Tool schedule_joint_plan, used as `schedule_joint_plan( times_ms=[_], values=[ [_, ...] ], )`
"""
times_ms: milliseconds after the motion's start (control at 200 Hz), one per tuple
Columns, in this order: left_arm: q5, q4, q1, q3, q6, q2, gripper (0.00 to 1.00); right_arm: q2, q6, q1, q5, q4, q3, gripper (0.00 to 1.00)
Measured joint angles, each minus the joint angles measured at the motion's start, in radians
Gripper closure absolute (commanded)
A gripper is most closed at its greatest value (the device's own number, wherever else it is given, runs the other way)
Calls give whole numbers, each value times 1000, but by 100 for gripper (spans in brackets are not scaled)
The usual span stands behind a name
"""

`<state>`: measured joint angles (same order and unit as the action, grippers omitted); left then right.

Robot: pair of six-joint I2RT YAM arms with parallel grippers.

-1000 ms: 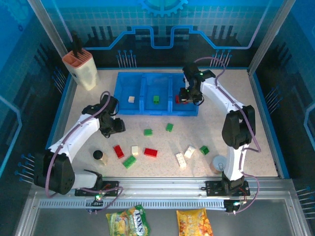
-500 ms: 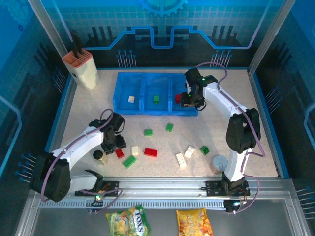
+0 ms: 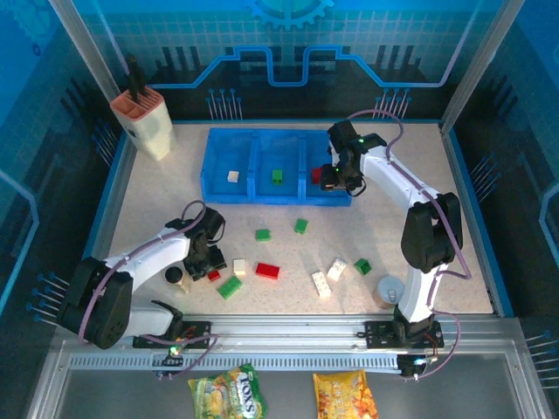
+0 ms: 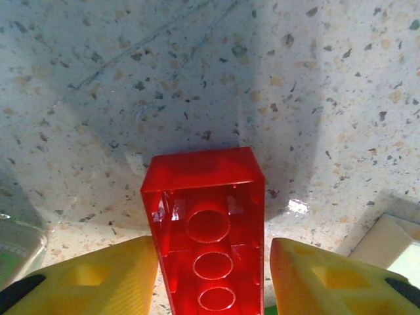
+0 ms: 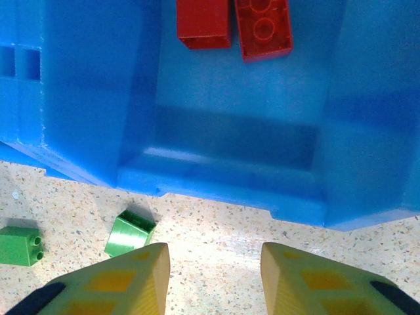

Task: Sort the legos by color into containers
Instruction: Pick up the lego from the bottom-left of the table.

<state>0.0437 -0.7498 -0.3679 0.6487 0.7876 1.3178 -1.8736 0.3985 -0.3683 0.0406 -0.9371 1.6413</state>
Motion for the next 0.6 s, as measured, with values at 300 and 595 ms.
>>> schedule_joint_plan(
  times_ms=[300, 595],
  values=[
    [-14, 24, -8, 0, -1, 26, 59, 6, 0, 0, 0, 0, 0, 59],
    [-15, 22, -9, 3, -29, 26, 61, 18, 0, -13, 3, -2, 0, 59]
  ],
)
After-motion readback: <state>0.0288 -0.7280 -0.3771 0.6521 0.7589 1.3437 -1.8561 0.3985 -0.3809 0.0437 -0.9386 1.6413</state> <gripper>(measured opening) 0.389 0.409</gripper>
